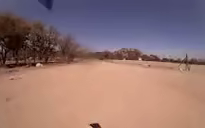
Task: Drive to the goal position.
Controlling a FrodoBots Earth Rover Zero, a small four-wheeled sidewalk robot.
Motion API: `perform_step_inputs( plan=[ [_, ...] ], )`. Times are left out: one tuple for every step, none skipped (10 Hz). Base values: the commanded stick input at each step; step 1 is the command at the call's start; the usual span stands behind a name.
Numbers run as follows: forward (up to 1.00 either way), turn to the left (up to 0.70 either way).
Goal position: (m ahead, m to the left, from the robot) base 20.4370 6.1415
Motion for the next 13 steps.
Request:
perform_step_inputs(
  plan=[
    [1.00,0.00],
    [1.00,0.00],
    [1.00,0.00],
    [1.00,0.00],
    [1.00,0.00],
    [1.00,0.00],
    [1.00,0.00],
    [1.00,0.00],
    [1.00,0.00],
    [1.00,0.00],
    [1.00,0.00],
    [1.00,0.00],
    [1.00,0.00]
  ],
)
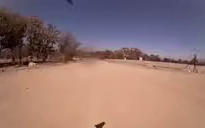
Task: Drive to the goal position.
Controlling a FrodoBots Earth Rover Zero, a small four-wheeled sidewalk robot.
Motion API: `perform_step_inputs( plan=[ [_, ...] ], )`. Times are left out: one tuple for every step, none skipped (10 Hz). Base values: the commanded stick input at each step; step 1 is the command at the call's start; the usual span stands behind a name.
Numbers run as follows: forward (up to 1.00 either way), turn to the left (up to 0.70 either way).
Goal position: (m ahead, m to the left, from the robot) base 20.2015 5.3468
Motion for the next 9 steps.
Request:
perform_step_inputs(
  plan=[
    [1.00,0.00],
    [1.00,0.00],
    [1.00,0.00],
    [1.00,0.00],
    [1.00,0.00],
    [1.00,0.00],
    [1.00,0.00],
    [1.00,0.00],
    [1.00,0.00]
  ],
)
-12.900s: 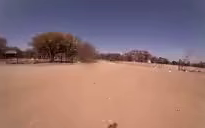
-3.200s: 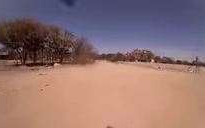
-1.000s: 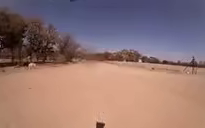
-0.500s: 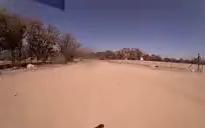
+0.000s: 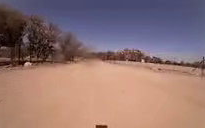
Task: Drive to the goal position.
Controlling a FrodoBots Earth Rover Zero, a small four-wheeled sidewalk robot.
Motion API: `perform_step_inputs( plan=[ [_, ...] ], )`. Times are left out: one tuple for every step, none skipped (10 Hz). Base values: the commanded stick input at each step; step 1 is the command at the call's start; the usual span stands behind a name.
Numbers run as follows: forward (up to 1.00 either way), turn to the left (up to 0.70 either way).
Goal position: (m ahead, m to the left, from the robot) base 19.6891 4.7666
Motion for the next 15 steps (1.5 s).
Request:
perform_step_inputs(
  plan=[
    [1.00,0.00],
    [1.00,0.00],
    [1.00,0.00],
    [1.00,0.00],
    [1.00,0.00],
    [1.00,0.00],
    [1.00,0.00],
    [1.00,0.00],
    [1.00,0.00],
    [1.00,0.00],
    [1.00,-0.27],
    [1.00,-0.27],
    [1.00,-0.27],
    [1.00,-0.27],
    [1.00,-0.27]
  ],
)
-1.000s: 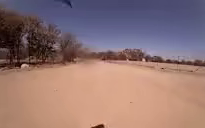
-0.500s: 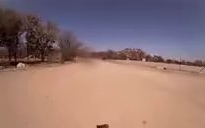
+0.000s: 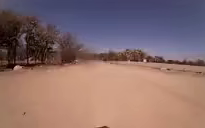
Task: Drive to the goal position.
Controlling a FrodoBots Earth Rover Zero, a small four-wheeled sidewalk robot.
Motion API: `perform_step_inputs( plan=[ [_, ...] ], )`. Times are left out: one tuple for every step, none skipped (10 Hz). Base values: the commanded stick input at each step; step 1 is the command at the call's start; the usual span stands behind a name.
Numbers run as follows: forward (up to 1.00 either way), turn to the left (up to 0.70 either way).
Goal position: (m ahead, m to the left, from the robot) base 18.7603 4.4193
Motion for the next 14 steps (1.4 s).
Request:
perform_step_inputs(
  plan=[
    [1.00,0.00],
    [1.00,0.00],
    [1.00,0.00],
    [1.00,0.00],
    [1.00,0.00],
    [1.00,0.00],
    [1.00,0.00],
    [1.00,0.00],
    [1.00,0.00],
    [1.00,0.00],
    [1.00,0.00],
    [1.00,0.00],
    [1.00,0.00],
    [1.00,0.00]
  ],
)
